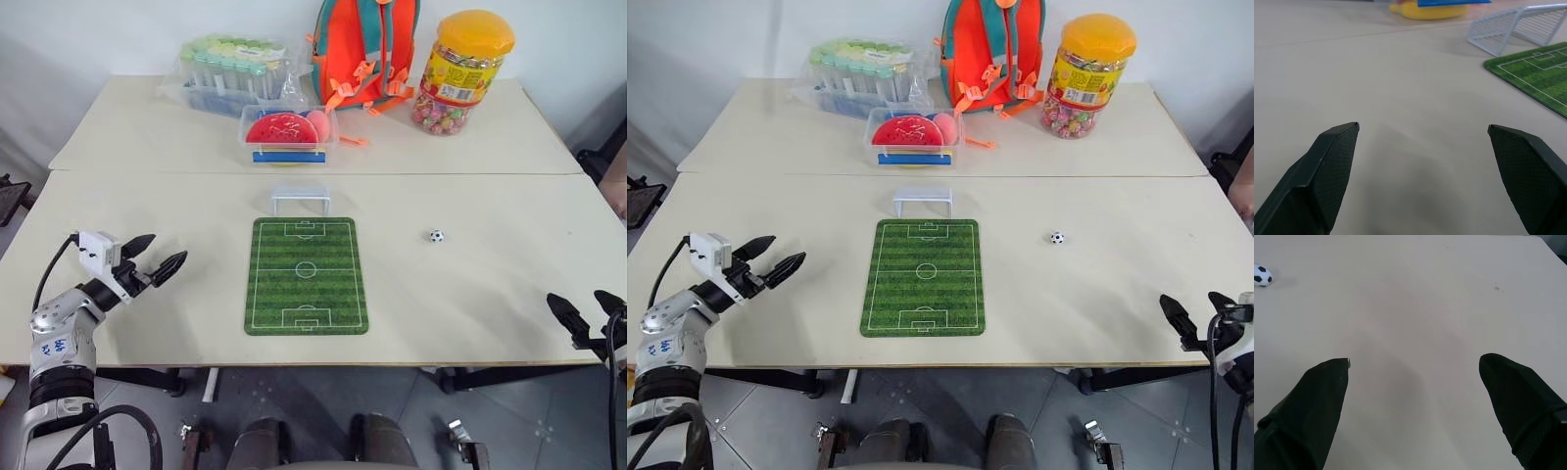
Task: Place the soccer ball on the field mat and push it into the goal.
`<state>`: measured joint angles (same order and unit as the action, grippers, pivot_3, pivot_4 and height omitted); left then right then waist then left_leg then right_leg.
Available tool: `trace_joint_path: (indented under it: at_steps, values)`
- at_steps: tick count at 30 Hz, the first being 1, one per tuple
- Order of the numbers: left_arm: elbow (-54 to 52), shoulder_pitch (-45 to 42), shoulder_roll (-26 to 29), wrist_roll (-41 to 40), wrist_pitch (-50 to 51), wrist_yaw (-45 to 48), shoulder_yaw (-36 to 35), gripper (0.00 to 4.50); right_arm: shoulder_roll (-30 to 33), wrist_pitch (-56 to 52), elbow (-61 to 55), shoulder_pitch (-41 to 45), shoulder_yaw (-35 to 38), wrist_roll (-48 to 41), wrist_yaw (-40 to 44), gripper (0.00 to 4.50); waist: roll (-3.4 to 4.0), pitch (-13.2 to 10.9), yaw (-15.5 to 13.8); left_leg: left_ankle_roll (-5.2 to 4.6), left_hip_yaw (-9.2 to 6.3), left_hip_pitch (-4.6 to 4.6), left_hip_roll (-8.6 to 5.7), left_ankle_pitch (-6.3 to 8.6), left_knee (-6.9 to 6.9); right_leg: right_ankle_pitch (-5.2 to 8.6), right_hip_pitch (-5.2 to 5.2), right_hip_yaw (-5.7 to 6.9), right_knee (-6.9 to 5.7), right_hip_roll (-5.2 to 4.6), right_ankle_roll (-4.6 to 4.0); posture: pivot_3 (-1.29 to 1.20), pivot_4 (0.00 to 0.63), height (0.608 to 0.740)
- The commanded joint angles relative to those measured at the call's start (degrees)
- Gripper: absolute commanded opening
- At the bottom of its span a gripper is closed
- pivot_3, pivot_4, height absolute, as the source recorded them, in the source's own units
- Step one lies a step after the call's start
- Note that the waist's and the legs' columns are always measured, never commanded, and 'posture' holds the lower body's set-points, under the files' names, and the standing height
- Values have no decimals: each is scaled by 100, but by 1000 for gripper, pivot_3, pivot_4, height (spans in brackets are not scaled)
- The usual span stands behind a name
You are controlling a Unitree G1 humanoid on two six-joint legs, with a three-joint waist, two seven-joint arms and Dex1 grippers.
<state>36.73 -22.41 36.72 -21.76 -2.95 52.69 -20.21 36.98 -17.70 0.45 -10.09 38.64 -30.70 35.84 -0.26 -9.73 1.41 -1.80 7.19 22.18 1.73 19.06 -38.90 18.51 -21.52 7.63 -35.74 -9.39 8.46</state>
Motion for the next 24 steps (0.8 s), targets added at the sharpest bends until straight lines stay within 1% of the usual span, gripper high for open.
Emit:
trace_joint_path:
  at_steps: [1,3,8,11,14,17,18,20,22,24]
  values:
    - [-348,45,92,-22,238,-11,34,4500,58,14,-150,-8,198,-66,-54,4468,0,0,0,0,0,0,0,0,0,0,0,0,0,0,0,0,150,740]
    - [-558,39,77,-189,545,-7,-4,4500,109,-36,-246,24,225,-51,-144,4468,0,0,-2,0,-1,0,0,0,0,0,0,0,0,0,0,0,150,740]
    - [-827,-62,110,-123,843,-138,37,4500,330,-484,-664,196,125,-119,-289,4468,0,0,1,0,-1,0,0,0,-1,0,0,-2,-1,0,0,0,150,740]
    - [-791,-255,103,-146,799,51,95,4500,543,-623,-895,484,-171,-15,-237,4468,0,0,0,0,-1,0,1,0,-2,0,0,-1,-1,0,0,0,150,740]
    - [-726,-466,-4,-282,494,425,71,4500,793,-1261,-1023,1153,-697,-213,-176,4468,0,0,16,0,1,0,2,0,-8,0,0,-2,-4,1,0,0,150,740]
    - [-626,-606,-76,-370,214,864,93,4500,908,-1297,-801,1668,-1190,36,-98,4468,0,0,10,0,0,1,2,0,-9,0,-2,0,-7,2,0,0,150,740]
    - [-659,-623,-154,-567,109,1177,34,4500,894,-1233,-604,1960,-1460,162,-48,4468,0,0,9,0,-2,1,1,0,-8,0,-2,3,-7,3,0,0,150,740]
    - [-708,-630,-231,-817,133,1571,-8,4500,835,-1133,-260,2444,-1853,327,53,4468,0,0,11,0,-2,4,-3,1,-8,0,-3,6,-7,3,0,0,150,740]
    - [-732,-647,-276,-1155,476,2063,-20,4500,725,-1041,178,2932,-2187,480,151,4468,-2,-2,10,-2,-1,8,-6,1,-14,0,-3,5,-7,1,1,0,150,740]
    - [-830,-473,-175,-1138,429,2549,109,4500,605,-833,787,3473,-2635,737,385,4468,-3,-3,16,-2,-4,12,-6,1,-20,-1,-4,10,-8,2,1,0,150,740]
